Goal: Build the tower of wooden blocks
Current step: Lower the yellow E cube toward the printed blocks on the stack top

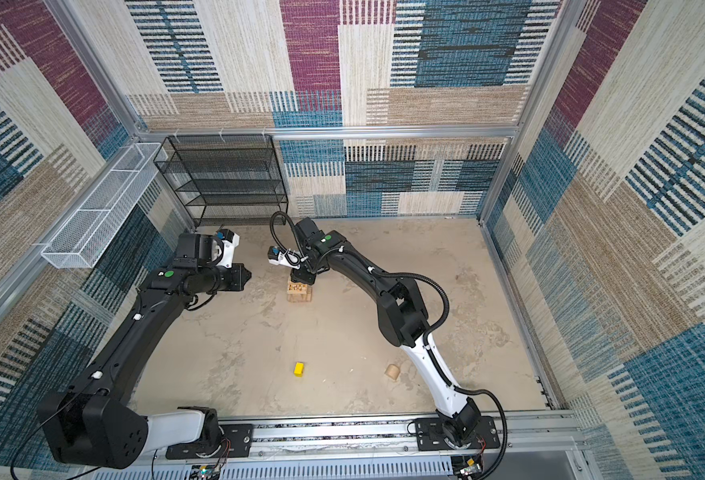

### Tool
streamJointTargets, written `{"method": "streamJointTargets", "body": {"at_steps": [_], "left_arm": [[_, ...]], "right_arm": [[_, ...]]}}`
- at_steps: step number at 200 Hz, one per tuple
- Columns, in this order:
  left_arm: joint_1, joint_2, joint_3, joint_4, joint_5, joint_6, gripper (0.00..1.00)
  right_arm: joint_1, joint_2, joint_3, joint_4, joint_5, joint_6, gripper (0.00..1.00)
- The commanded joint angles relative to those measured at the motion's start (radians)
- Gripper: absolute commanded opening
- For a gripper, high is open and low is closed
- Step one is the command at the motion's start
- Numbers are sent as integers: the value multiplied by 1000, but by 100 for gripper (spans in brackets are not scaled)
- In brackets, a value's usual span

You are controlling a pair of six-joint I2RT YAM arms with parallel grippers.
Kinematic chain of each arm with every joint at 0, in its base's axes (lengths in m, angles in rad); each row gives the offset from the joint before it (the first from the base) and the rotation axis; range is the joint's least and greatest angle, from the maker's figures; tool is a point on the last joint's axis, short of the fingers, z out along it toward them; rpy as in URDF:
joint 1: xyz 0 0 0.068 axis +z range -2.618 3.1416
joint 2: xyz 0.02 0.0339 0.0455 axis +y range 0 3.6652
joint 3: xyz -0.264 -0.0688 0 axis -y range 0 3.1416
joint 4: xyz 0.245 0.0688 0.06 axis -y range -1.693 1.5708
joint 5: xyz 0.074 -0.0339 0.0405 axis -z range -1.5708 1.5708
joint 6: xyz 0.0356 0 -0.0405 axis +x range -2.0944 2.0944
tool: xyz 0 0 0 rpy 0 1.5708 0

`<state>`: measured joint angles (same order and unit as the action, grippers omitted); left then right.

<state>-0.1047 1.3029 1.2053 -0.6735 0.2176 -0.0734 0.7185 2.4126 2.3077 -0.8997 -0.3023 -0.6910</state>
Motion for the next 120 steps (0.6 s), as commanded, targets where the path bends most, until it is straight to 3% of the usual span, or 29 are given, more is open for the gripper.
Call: {"method": "streamJointTargets", "body": {"at_steps": [1,120], "left_arm": [[2,4,4,8,18,-5,19],[15,7,-5,22,40,-19,19]], "right_arm": [[1,16,23,-27,14,-31,0],[1,33,67,-56,15,-92,2]]}}
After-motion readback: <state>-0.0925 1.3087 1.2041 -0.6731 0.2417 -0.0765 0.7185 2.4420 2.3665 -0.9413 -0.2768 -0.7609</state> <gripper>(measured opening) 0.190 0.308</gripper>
